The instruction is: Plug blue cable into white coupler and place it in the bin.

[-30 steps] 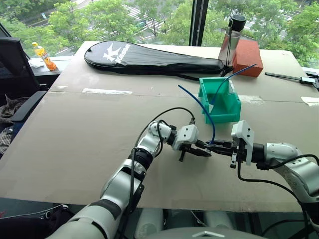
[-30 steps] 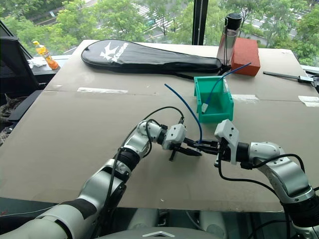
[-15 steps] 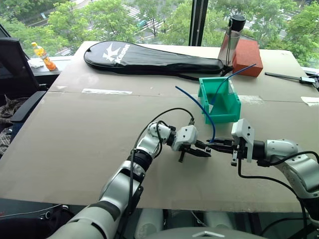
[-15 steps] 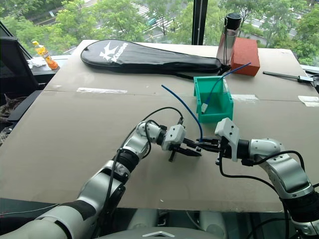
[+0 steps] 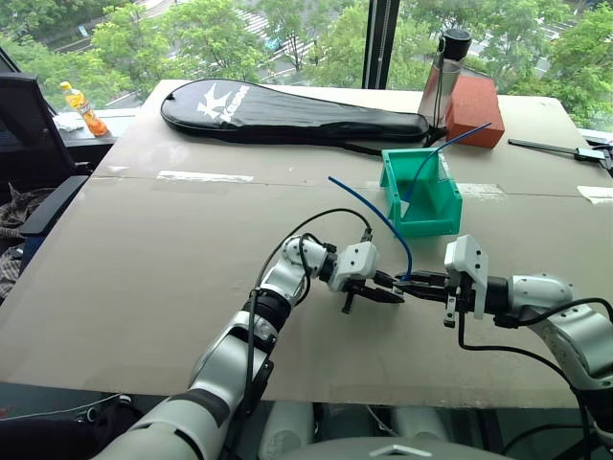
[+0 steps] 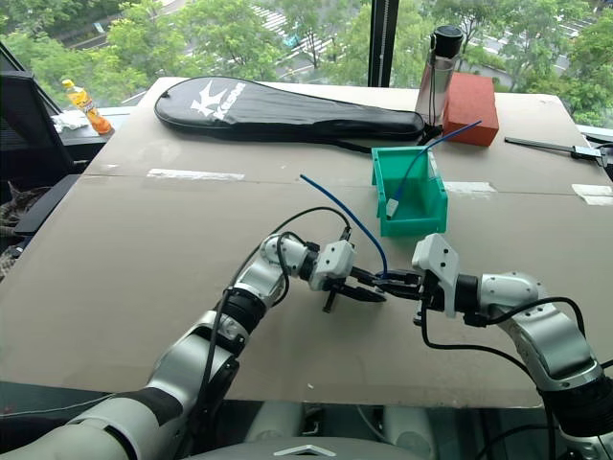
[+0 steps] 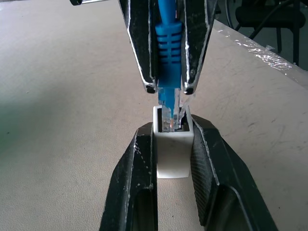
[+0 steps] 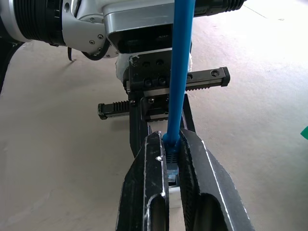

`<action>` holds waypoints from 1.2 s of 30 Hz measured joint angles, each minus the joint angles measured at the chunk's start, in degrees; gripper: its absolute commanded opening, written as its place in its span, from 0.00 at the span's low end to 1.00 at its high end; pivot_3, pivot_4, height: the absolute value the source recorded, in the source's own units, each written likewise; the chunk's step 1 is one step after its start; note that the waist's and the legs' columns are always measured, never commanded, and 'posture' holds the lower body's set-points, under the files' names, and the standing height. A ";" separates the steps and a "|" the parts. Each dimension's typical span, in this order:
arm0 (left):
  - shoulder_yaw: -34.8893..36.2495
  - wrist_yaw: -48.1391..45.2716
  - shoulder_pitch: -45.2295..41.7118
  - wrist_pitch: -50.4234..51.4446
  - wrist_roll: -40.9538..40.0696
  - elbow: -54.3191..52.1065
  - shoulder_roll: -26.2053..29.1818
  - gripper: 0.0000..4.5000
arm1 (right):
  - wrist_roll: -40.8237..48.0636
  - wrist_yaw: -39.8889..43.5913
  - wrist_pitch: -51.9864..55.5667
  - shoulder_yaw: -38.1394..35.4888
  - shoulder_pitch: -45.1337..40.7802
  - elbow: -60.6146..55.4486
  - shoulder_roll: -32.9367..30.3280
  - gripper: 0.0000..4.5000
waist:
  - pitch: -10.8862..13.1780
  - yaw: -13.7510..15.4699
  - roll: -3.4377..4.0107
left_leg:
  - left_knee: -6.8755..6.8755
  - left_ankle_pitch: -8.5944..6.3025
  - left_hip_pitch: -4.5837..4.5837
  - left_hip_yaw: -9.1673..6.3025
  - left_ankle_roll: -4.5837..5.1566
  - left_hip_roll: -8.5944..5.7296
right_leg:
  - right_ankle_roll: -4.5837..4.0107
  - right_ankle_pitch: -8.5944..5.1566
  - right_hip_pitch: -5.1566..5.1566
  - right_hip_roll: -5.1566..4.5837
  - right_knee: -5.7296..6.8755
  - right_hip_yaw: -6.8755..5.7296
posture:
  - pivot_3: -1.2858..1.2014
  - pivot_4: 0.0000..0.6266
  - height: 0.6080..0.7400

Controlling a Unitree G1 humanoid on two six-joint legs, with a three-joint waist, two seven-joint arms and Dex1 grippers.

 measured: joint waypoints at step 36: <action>-0.03 0.64 1.26 2.47 -0.13 -2.04 0.51 0.08 | -4.75 1.00 -0.97 1.93 -1.16 1.64 1.81 0.00 | -0.28 -0.13 -0.27 | 0.00 0.00 0.15 0.00 0.00 0.05 | -0.02 0.00 0.08 0.03 0.07 0.02 | 0.52 0.24 1.00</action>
